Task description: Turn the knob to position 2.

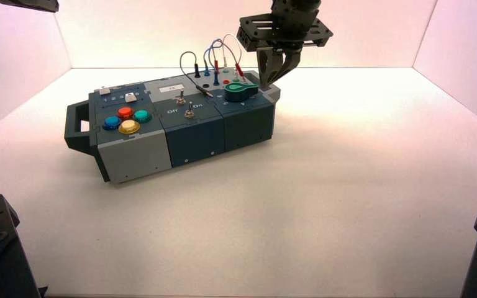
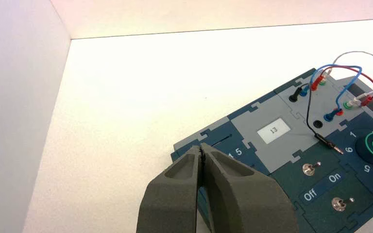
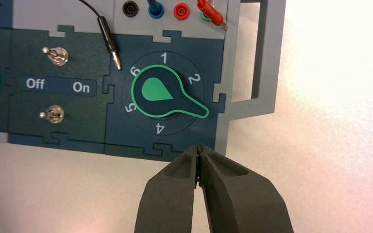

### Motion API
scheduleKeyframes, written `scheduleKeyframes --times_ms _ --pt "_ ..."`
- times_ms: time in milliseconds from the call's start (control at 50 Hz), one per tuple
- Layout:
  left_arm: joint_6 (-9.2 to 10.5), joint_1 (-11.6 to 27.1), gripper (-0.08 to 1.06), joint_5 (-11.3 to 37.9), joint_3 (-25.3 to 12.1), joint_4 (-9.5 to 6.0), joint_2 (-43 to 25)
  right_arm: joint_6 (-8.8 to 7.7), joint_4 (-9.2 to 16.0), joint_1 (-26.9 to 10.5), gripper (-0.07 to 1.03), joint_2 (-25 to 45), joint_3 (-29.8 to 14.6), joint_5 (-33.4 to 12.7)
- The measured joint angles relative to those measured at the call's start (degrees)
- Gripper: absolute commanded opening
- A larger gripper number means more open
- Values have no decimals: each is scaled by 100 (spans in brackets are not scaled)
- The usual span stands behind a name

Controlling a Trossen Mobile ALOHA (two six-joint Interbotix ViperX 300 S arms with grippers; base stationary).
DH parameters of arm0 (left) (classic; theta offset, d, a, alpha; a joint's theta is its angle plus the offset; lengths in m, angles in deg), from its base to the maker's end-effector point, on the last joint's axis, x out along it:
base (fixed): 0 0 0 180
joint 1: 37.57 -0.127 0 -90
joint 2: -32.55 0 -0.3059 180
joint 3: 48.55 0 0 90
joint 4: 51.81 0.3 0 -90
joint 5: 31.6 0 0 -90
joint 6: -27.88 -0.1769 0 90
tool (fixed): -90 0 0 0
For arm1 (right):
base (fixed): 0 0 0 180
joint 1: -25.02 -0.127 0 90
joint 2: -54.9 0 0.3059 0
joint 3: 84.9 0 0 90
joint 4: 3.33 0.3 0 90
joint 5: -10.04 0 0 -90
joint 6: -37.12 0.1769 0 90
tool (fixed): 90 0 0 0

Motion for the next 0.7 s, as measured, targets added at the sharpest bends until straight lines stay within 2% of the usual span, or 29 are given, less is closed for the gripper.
scheduleKeyframes --times_ms 700 --pt "0 9 -3 -9 0 0 0 0 -18 9 -2 448 -281 26"
